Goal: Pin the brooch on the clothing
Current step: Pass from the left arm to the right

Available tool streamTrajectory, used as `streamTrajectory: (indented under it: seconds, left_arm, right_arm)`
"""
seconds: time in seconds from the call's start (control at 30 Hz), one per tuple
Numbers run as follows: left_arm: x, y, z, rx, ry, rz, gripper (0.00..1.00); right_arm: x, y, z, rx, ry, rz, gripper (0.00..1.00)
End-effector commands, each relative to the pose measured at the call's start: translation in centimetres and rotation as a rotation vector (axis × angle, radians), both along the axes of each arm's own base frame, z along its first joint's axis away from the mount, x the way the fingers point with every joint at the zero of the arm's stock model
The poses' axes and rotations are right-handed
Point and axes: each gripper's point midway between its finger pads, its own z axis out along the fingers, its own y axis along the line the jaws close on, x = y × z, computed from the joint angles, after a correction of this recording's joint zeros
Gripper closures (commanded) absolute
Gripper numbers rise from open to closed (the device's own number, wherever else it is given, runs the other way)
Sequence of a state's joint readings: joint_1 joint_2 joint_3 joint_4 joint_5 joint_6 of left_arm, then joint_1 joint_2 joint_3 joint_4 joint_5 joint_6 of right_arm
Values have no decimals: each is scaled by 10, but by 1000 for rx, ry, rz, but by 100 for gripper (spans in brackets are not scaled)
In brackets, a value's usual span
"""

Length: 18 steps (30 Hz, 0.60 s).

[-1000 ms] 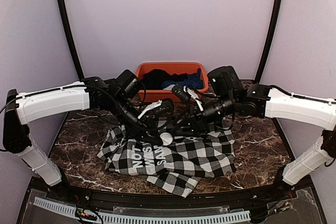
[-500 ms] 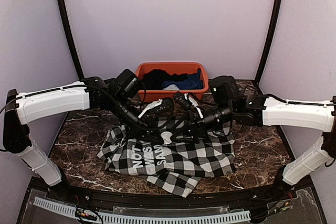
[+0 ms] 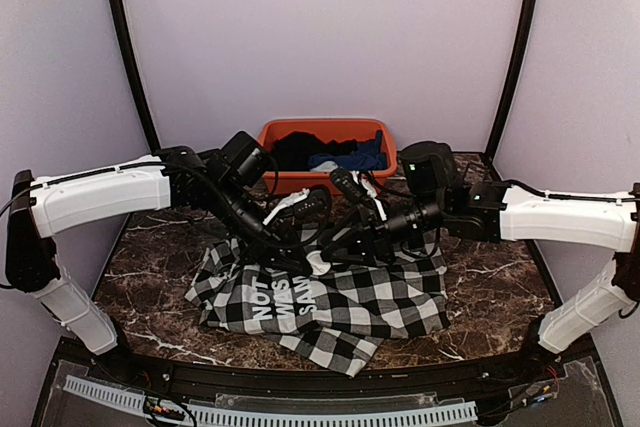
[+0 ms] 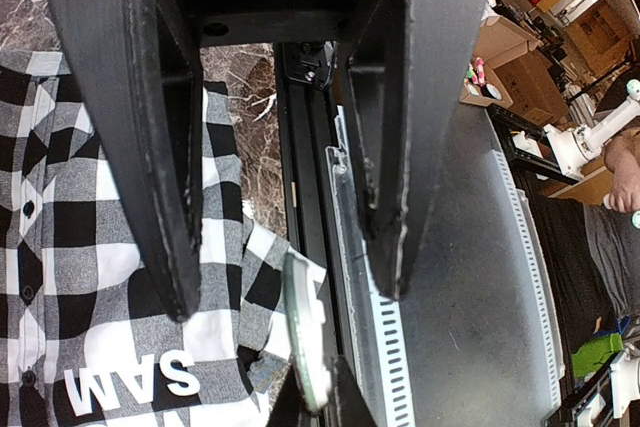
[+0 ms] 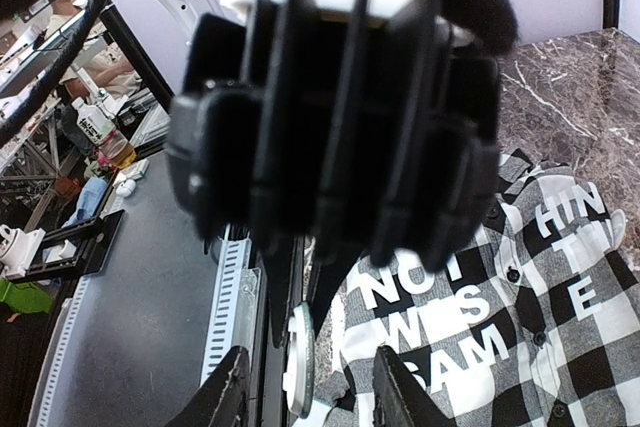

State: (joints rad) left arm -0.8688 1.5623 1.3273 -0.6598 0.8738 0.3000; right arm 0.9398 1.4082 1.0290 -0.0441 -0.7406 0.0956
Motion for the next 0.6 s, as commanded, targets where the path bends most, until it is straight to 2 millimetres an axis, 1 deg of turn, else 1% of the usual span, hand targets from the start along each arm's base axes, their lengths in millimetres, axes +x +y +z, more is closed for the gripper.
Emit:
streamTrajectory:
  seconds: [0.0,0.23,0.27,0.33,0.47,0.57]
  left_arm:
    - [-4,-1,17,-41,-19,-14,99]
    - [-4,-2,17,-48,-21,-12,99]
    - [-4,-2,18,-53,-24,-11,99]
    - [-4,-2,19,-57,-26,-8,99]
    - [-4,-2,20,-64,-25,-9,99]
    - [-5,-2,20,-64,-22,-10,99]
  right_arm:
    - [-4,4,2,22,0,21,61]
    - [-1,6,-9,-4,22,6,63]
    - [0,7,-4,17,10,3,63]
    - [-1,7,-2,32,7,1,64]
    - [0,7,-2,36,7,-4,68]
    - [0,8,-4,31,15,1,75]
